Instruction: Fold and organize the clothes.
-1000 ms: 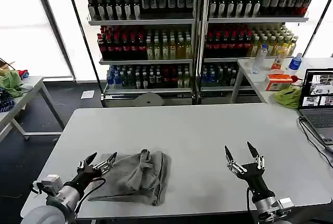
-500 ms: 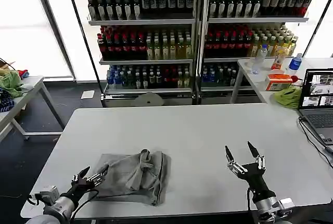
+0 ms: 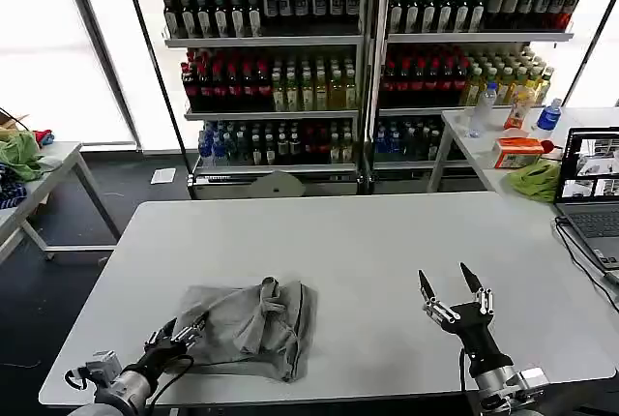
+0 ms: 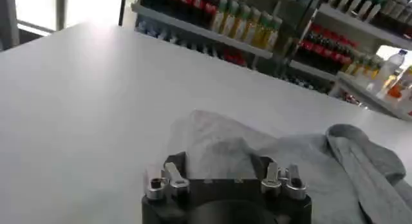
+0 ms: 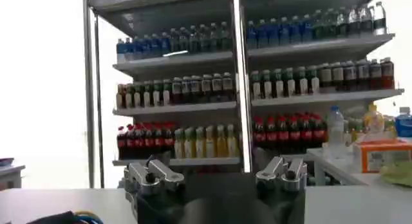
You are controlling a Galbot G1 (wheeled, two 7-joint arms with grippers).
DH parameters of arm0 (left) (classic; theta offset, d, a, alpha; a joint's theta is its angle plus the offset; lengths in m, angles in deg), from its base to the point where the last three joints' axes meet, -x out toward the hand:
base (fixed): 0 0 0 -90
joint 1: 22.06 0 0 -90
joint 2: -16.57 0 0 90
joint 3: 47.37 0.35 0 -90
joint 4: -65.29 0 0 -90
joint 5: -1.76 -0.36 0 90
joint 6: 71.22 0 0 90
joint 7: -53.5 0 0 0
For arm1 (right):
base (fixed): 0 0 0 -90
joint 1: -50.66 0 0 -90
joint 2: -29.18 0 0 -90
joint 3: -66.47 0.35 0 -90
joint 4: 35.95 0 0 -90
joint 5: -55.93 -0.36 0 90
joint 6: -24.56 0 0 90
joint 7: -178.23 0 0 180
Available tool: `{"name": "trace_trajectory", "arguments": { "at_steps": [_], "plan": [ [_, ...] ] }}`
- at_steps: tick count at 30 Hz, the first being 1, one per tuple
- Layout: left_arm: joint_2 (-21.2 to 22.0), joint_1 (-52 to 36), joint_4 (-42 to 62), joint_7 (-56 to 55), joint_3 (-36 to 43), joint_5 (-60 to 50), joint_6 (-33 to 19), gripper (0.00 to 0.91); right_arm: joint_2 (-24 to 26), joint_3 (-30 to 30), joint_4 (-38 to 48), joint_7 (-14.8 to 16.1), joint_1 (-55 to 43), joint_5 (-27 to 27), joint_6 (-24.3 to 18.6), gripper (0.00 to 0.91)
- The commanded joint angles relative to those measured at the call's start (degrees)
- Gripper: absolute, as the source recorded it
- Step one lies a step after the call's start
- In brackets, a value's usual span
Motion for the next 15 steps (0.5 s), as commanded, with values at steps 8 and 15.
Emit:
{"name": "trace_trajectory", "arguments": {
  "at_steps": [8, 15],
  "plan": [
    [1.1, 0.1, -0.7, -0.5, 0.3, 2.6, 0.1, 0.010, 0.0, -0.1, 0.7, 0.0, -0.6, 0.0, -0.3, 0.907],
    [1.3, 0.2, -1.9, -0.5, -2.3, 2.5, 0.5, 0.010, 0.2, -0.1, 0.7, -0.1, -1.5, -0.2, -0.2, 0.907]
  ]
}}
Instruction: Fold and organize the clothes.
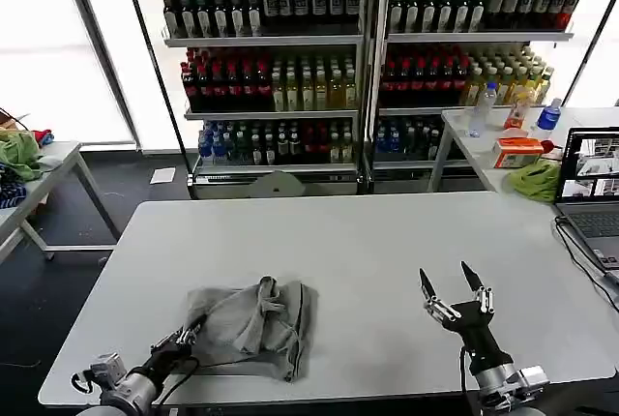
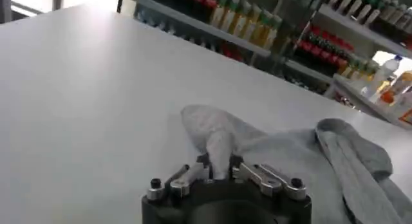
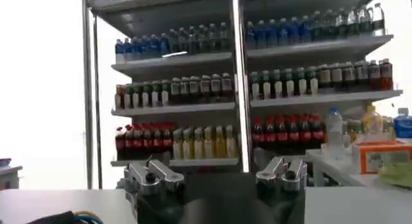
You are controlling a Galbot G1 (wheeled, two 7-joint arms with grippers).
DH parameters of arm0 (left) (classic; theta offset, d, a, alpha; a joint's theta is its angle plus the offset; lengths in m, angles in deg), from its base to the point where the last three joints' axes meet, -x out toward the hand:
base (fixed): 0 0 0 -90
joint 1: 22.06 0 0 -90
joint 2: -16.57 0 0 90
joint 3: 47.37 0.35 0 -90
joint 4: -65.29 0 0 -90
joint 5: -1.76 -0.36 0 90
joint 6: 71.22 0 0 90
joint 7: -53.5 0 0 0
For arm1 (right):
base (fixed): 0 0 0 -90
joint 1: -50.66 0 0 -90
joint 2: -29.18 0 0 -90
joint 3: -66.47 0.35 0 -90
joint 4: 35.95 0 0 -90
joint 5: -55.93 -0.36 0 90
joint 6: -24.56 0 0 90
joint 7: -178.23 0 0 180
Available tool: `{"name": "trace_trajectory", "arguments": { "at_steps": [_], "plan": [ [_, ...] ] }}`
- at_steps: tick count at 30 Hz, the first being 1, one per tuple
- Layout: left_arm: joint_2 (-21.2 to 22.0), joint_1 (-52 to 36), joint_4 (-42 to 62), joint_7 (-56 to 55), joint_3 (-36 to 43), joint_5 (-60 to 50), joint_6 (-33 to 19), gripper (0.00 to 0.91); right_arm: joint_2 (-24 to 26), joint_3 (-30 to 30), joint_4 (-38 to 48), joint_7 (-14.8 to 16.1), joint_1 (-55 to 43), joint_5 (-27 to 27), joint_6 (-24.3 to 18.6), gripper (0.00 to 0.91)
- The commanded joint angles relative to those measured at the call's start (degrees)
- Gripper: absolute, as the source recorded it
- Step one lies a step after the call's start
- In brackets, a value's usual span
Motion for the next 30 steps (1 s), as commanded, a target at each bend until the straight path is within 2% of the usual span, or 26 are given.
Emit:
{"name": "trace_trajectory", "arguments": {
  "at_steps": [1, 11, 12, 16, 24, 30],
  "plan": [
    [-0.6, 0.2, -1.5, 0.4, -4.2, 0.6, 0.7, 0.010, 0.2, 0.1, 0.0, -0.1, -0.5, -0.3, 0.1, 0.907],
    [-9.8, 3.1, -0.3, 4.9, -28.9, 6.4, 4.4, 0.000, 0.8, 0.0, 0.9, -0.1, -1.5, -1.2, -0.2, 0.907],
    [-10.7, 3.3, -0.1, 5.2, -29.3, 6.5, 4.7, 0.010, 0.8, -0.2, 0.9, -0.1, -1.6, -1.2, -0.2, 0.907],
    [-17.2, 5.4, 2.0, 6.9, -37.9, 7.7, 6.6, 0.010, 1.0, -0.6, 1.5, -0.1, -2.4, -1.5, -0.3, 0.907],
    [-30.3, 11.2, 3.1, 6.5, -44.3, 12.9, 8.8, 0.010, 1.5, -0.7, 1.9, 0.0, -2.4, -1.8, -1.3, 0.907],
    [-33.8, 11.0, 1.7, 2.4, -45.0, 15.6, 10.6, 0.010, 1.5, -0.4, 2.2, -0.1, -2.4, -2.1, -1.8, 0.907]
  ]
}}
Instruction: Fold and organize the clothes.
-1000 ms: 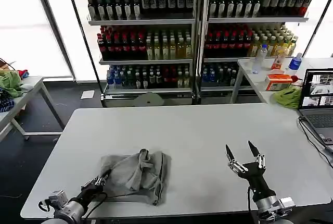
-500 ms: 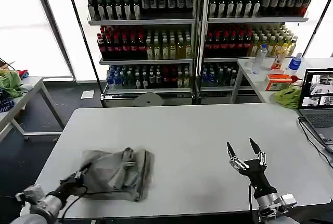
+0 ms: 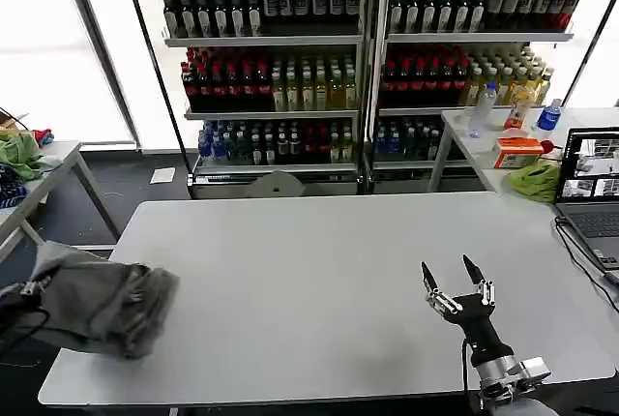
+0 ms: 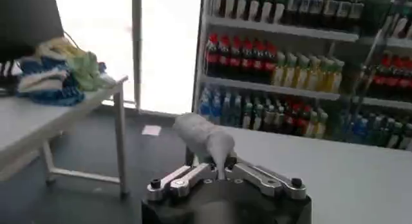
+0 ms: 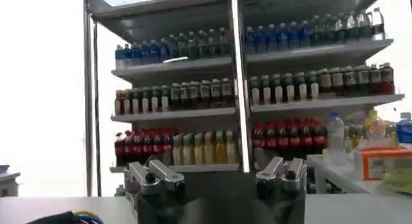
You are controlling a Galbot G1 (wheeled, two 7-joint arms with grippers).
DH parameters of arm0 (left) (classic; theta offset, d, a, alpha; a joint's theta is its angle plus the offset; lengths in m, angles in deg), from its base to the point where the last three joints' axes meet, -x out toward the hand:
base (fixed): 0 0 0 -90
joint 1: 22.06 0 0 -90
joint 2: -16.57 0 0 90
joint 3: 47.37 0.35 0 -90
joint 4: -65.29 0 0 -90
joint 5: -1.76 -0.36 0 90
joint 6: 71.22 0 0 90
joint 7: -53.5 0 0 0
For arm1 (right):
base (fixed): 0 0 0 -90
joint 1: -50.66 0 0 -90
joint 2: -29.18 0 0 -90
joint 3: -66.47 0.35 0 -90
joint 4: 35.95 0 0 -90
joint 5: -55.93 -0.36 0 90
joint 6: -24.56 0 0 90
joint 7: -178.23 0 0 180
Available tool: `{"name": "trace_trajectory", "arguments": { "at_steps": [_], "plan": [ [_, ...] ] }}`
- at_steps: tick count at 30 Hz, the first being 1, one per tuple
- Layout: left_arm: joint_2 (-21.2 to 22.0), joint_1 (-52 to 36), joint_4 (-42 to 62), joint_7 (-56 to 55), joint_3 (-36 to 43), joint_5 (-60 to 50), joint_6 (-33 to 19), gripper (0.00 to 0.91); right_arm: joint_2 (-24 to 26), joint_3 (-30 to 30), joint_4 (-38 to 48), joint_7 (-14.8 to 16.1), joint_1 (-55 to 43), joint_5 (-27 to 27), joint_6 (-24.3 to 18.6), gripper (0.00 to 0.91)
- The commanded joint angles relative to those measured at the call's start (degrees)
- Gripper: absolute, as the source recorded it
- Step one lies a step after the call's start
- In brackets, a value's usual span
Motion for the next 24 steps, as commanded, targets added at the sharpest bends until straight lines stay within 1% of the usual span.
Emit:
{"name": "trace_trajectory", "arguments": {
  "at_steps": [1, 4, 6, 8, 10, 12, 15, 16, 17, 19, 20, 21, 22, 24],
  "plan": [
    [-13.4, 2.7, -1.1, -3.3, -10.0, 6.4, 3.4, 0.010, -0.4, 0.2, 0.3, -0.1, -0.6, -0.2, -0.2, 0.907],
    [-12.7, 3.0, -4.8, -6.2, -7.7, 6.8, 4.0, 0.010, -1.7, -0.2, -0.1, -0.1, -1.1, 0.3, 0.0, 0.907],
    [-11.2, 2.0, -8.9, -10.5, -3.2, 6.6, 4.0, 0.010, -2.5, -0.7, 0.2, 0.0, -1.3, 0.4, -0.1, 0.907],
    [-10.1, 0.7, -10.9, -12.1, 1.0, 6.0, 4.0, 0.010, -2.8, -1.1, 0.4, 0.0, -1.1, 0.6, -0.4, 0.907],
    [-8.3, -1.6, -13.4, -13.2, 9.0, 4.0, 4.0, 0.010, -2.8, -1.1, 0.7, 0.0, -0.8, 0.7, -0.7, 0.907],
    [-6.8, -3.0, -14.5, -13.5, 15.8, -1.7, 4.0, 0.010, -3.0, -0.7, 0.7, -0.1, -0.7, 0.6, -0.9, 0.907],
    [-5.3, -6.0, -14.9, -14.5, 28.9, -7.5, 4.1, 0.010, -3.3, -0.5, 0.4, -0.1, -0.6, 0.5, -0.9, 0.907],
    [-4.9, -8.7, -14.9, -17.1, 32.8, -8.2, 4.1, 0.010, -3.5, -0.5, 0.3, -0.1, -0.5, 0.6, -0.9, 0.907],
    [-4.3, -10.3, -14.8, -20.2, 38.5, -8.4, 4.1, 0.010, -3.6, -0.5, 0.2, -0.1, -0.4, 0.7, -0.8, 0.907],
    [-2.8, -19.5, -14.4, -24.2, 48.7, -6.7, 4.2, 0.010, -4.2, -0.6, -0.1, -0.2, -0.3, 0.9, -0.5, 0.907],
    [-1.5, -25.3, -14.0, -26.5, 52.3, -5.9, 4.2, 0.010, -4.5, -0.7, -0.2, -0.2, -0.2, 1.4, -0.5, 0.907],
    [0.4, -30.6, -13.0, -29.5, 59.6, -3.5, 4.1, 0.010, -4.6, -0.7, -0.2, -0.2, 0.0, 1.5, -0.4, 0.907],
    [1.1, -33.4, -12.5, -31.0, 62.0, -2.4, 4.1, 0.010, -4.8, -0.7, -0.3, -0.3, 0.1, 1.6, -0.3, 0.907],
    [4.4, -40.3, -10.6, -34.9, 67.7, 2.9, 4.1, 0.010, -4.7, -1.1, -0.5, -0.4, 0.7, 1.7, -0.1, 0.907]
  ]
}}
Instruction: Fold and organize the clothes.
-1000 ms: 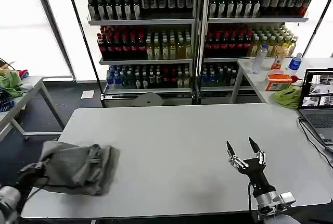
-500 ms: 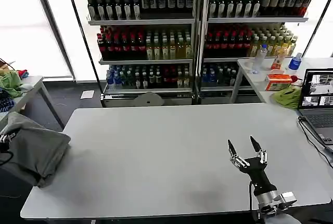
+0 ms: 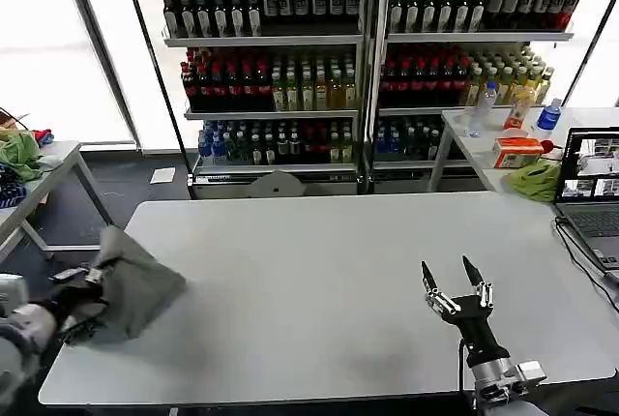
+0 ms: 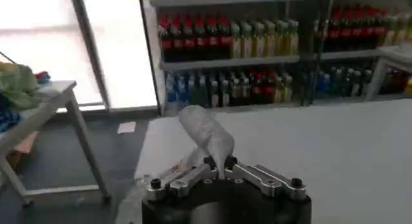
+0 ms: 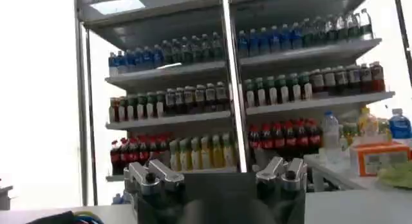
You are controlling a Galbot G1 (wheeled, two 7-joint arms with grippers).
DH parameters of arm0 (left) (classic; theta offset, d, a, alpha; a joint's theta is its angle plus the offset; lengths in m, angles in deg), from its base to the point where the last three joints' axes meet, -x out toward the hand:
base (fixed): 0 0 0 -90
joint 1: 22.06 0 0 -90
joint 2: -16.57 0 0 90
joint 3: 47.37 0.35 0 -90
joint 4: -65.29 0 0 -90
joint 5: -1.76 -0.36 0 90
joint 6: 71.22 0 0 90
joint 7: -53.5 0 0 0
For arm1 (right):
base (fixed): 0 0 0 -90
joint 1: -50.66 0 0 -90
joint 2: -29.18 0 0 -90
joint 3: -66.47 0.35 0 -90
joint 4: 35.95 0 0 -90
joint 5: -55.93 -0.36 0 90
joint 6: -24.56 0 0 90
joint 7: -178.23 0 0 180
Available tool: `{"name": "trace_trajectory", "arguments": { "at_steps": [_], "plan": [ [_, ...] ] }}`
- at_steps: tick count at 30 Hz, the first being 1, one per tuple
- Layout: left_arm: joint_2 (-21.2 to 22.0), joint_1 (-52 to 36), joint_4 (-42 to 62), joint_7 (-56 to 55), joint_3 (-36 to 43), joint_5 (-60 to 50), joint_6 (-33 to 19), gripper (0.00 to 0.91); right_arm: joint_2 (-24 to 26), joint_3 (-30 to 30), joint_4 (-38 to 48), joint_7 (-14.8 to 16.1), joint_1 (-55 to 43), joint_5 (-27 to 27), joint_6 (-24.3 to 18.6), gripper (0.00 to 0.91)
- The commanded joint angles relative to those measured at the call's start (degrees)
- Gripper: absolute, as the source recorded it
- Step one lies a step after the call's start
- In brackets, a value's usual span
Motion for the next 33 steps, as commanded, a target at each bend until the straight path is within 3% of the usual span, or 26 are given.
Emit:
{"name": "trace_trajectory", "arguments": {
  "at_steps": [1, 8, 9, 11, 12, 13, 17, 21, 26, 33],
  "plan": [
    [9.9, -33.8, 0.6, -21.8, 47.2, 6.1, 0.4, 0.010, -1.2, -0.6, -0.7, -0.2, 1.0, 1.2, 0.5, 0.907],
    [17.1, -43.8, 6.4, -30.7, 54.3, 15.3, 0.4, 0.010, -2.8, -4.0, -0.8, -4.1, 0.6, 9.9, 6.6, 0.907],
    [17.6, -44.5, 7.0, -30.9, 54.6, 16.1, 0.4, 0.071, -2.6, -5.1, -0.9, -5.2, 0.0, 10.3, 9.5, 0.907],
    [18.2, -44.9, 7.6, -31.4, 54.5, 17.9, 0.4, 0.625, -2.3, -6.7, -1.2, -6.6, -1.0, 10.1, 12.8, 0.907],
    [18.5, -45.5, 8.1, -31.8, 54.3, 19.2, 0.4, 0.806, -2.1, -7.4, -1.4, -7.5, -1.6, 10.2, 15.2, 0.907],
    [18.7, -45.6, 8.3, -31.7, 54.2, 19.5, 0.4, 0.907, -1.9, -8.6, -1.4, -8.4, -2.7, 10.0, 17.9, 0.907],
    [20.4, -46.5, 8.5, -31.6, 52.8, 23.4, 0.3, 0.907, -2.1, -12.8, -1.7, -11.7, -6.9, 6.4, 25.3, 0.907],
    [21.3, -46.3, 6.1, -28.5, 49.5, 26.7, 0.3, 0.907, -2.8, -16.8, -2.2, -13.7, -11.3, -0.6, 30.2, 0.907],
    [19.9, -45.1, 2.8, -23.5, 45.0, 28.8, 0.3, 0.907, -2.3, -19.4, -2.1, -13.6, -14.3, -3.1, 31.9, 0.907],
    [15.9, -41.6, -2.1, -16.9, 36.7, 23.6, 0.0, 0.907, -3.3, -24.6, 2.8, -13.8, -20.6, -8.0, 34.3, 0.907]
  ]
}}
